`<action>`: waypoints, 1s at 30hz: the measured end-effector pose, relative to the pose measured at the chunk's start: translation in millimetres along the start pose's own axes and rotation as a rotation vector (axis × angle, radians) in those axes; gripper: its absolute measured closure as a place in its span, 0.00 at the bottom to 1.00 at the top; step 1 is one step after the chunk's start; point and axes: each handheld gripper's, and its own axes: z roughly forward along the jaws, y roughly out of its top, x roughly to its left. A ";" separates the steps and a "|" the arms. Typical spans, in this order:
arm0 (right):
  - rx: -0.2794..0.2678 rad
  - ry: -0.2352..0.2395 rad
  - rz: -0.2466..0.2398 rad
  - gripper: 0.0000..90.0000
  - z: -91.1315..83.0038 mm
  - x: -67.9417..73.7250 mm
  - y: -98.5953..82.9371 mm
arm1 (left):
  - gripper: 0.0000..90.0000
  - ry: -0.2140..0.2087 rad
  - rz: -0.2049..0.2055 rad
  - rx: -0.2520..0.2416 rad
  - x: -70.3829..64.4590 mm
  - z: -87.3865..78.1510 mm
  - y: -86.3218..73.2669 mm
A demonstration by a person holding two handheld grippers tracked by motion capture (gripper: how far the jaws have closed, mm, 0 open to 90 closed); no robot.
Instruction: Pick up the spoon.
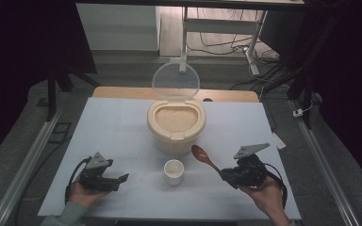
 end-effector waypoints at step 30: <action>0.032 0.102 -0.206 0.88 33.9 30.8 55.1 | 0.16 -0.002 -0.004 -0.007 1.7 -1.6 1.8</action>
